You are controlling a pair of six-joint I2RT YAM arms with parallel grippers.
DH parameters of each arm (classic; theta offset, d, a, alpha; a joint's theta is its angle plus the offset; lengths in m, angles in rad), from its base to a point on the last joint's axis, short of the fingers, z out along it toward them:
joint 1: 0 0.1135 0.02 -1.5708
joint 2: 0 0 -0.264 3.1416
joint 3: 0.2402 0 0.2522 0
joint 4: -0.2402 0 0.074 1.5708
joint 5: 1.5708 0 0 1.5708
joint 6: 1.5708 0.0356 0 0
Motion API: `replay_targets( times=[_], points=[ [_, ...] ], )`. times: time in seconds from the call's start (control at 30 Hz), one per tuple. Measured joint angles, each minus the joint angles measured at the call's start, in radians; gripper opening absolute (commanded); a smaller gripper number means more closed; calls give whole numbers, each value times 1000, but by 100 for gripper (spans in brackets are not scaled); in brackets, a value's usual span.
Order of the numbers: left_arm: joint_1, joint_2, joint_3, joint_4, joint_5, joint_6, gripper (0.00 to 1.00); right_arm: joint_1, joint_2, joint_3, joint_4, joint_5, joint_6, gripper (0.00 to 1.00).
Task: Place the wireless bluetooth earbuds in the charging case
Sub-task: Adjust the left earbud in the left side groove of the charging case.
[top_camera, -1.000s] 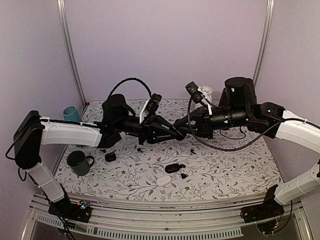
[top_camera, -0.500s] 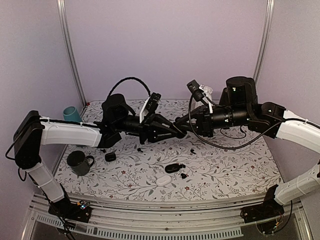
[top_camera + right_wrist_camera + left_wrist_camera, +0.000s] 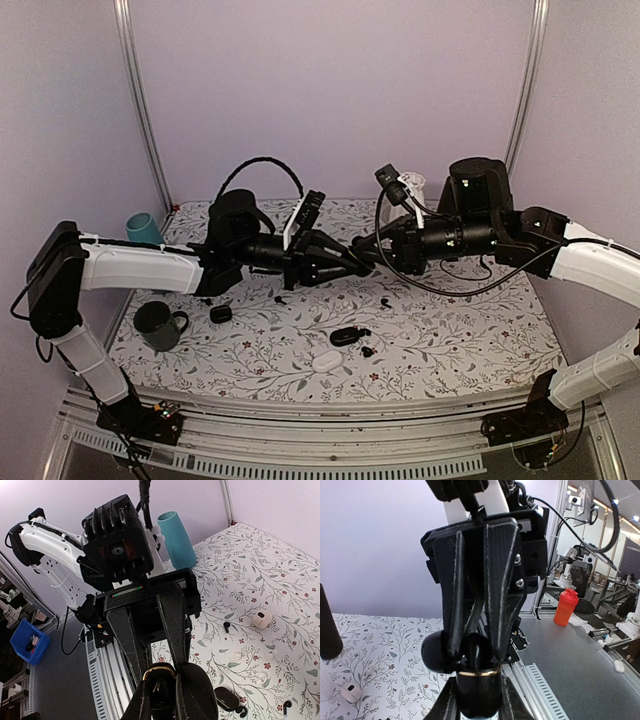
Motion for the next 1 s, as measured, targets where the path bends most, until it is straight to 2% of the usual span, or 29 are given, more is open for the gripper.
replay_targets(
  times=[1.0],
  points=[
    [7,0,0,-19,-1,2,0,-2,-7,-16,8,29,11,5]
  ],
)
